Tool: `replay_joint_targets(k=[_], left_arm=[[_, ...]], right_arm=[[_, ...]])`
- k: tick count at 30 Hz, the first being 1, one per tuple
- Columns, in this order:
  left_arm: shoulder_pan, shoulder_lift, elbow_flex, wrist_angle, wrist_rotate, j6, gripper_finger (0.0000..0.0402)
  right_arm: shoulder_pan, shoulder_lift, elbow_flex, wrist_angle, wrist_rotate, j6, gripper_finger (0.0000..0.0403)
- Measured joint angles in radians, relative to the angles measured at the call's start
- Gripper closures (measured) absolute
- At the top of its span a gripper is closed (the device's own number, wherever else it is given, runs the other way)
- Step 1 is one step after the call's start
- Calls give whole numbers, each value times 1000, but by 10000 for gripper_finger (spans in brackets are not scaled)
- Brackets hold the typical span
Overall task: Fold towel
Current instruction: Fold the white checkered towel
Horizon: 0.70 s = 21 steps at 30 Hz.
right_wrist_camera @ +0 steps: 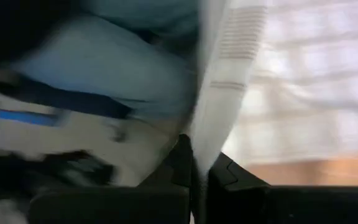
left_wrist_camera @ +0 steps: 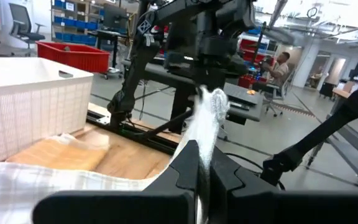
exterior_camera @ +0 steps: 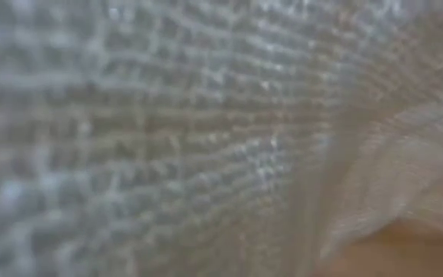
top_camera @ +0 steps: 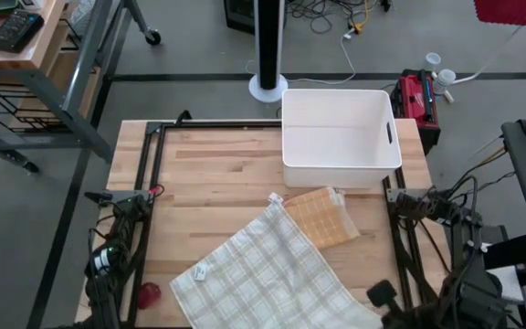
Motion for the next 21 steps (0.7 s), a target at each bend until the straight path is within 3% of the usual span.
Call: replay_joint_targets(k=[3,8,17,21], left_arm=[[0,19,0,-1,-6,-29,401],[5,26,-28,-8,-5,-89,401],[44,25,-160,-10,2,-230,401],[58,24,-218,-8,2,-335,401]], right_arm=[[-31,8,-12,-54,109,-35,403],[-92,8,-38,-52,181,-158,403],[-212,3,-195,-30,239,-458,403],[-256,-35,-304,113,242,-603,403]])
